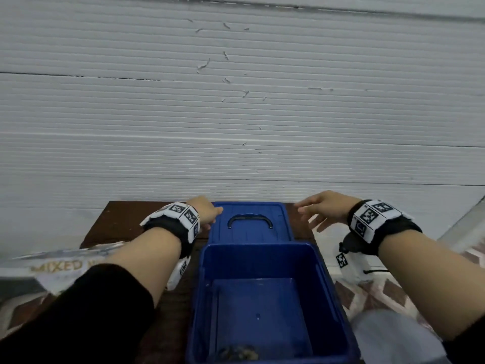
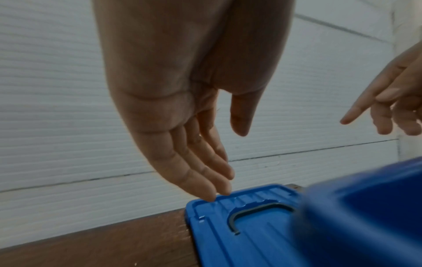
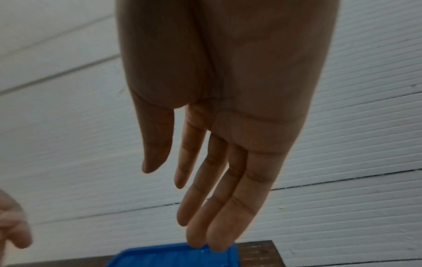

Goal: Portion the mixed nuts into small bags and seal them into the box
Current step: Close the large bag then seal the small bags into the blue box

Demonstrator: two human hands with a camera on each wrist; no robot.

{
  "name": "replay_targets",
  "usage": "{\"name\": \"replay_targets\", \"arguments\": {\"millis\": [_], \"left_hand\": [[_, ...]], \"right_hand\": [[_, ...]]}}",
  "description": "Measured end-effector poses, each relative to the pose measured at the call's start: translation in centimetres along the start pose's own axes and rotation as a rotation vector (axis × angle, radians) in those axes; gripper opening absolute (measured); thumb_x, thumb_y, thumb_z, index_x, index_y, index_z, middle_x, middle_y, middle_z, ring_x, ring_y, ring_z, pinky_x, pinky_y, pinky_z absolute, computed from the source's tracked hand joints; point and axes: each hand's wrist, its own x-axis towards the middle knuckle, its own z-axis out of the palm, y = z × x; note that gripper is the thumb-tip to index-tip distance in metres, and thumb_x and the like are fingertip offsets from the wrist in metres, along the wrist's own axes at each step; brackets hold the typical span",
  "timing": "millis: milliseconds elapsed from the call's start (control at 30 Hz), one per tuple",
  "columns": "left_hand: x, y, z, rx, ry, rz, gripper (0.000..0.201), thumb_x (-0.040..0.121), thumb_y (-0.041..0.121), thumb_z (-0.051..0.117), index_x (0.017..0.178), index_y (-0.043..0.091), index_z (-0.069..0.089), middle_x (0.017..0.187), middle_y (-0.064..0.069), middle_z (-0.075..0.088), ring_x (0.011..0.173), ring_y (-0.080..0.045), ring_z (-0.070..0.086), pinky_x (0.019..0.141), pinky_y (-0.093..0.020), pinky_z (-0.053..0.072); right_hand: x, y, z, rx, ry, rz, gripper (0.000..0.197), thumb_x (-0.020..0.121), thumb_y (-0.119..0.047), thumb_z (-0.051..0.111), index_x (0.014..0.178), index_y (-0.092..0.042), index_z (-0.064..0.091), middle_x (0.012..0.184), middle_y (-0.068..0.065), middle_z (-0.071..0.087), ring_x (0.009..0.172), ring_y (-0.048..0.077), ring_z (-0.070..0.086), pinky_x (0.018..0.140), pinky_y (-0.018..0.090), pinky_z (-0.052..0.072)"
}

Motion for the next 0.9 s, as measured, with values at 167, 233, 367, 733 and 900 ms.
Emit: {"name": "replay_targets", "arguments": {"millis": [167, 233, 367, 733, 900], "left_hand": [[-6.4, 0.5, 1.2, 0.079, 0.043, 0.118, 0.032, 0.097, 0.033, 0.052, 0.085, 0.006, 0.065, 0.102, -0.016, 0.072, 0.079, -0.024, 0.064, 0.065, -0.025, 0.050], [-9.4, 0.2, 1.9, 0.106, 0.026, 0.132, 0.036, 0.098, 0.033, 0.050, 0.094, 0.002, 0.069, 0.104, -0.014, 0.072, 0.081, -0.021, 0.063, 0.063, -0.023, 0.047], [-14.6, -1.3, 3.2, 0.090, 0.020, 0.162, 0.036, 0.098, 0.034, 0.052, 0.106, 0.003, 0.070, 0.104, -0.011, 0.072, 0.095, -0.025, 0.068, 0.080, -0.031, 0.054], [-23.5, -5.2, 7.3, 0.097, -0.011, 0.364, 0.020, 0.097, 0.031, 0.055, 0.101, 0.018, 0.069, 0.106, -0.006, 0.070, 0.093, -0.019, 0.064, 0.074, -0.027, 0.048], [-24.8, -5.3, 8.5, 0.101, -0.025, 0.464, 0.020, 0.094, 0.028, 0.060, 0.108, 0.017, 0.070, 0.117, 0.002, 0.066, 0.108, -0.012, 0.058, 0.082, -0.020, 0.041]], "right_hand": [[-6.5, -0.7, 3.1, 0.004, -0.042, -0.097, 0.024, 0.097, -0.018, 0.053, 0.121, -0.017, 0.059, 0.090, 0.008, 0.067, 0.071, 0.018, 0.064, 0.063, 0.026, 0.055], [-8.9, -0.4, 4.7, 0.011, -0.073, -0.105, 0.025, 0.098, -0.019, 0.052, 0.122, -0.017, 0.058, 0.089, 0.007, 0.067, 0.070, 0.017, 0.064, 0.059, 0.023, 0.054], [-13.5, 1.0, 7.6, -0.008, -0.138, -0.116, 0.022, 0.097, -0.021, 0.054, 0.118, -0.020, 0.059, 0.092, 0.007, 0.068, 0.074, 0.017, 0.064, 0.065, 0.025, 0.056], [-21.7, 5.8, 15.4, -0.167, 0.029, -0.189, 0.019, 0.093, -0.024, 0.060, 0.109, -0.017, 0.067, 0.085, -0.004, 0.067, 0.069, 0.008, 0.059, 0.061, 0.022, 0.050], [-22.7, 6.6, 18.3, -0.411, 0.218, -0.182, 0.031, 0.085, -0.045, 0.067, 0.085, -0.015, 0.070, 0.080, 0.000, 0.066, 0.074, 0.013, 0.058, 0.065, 0.024, 0.044]]}}
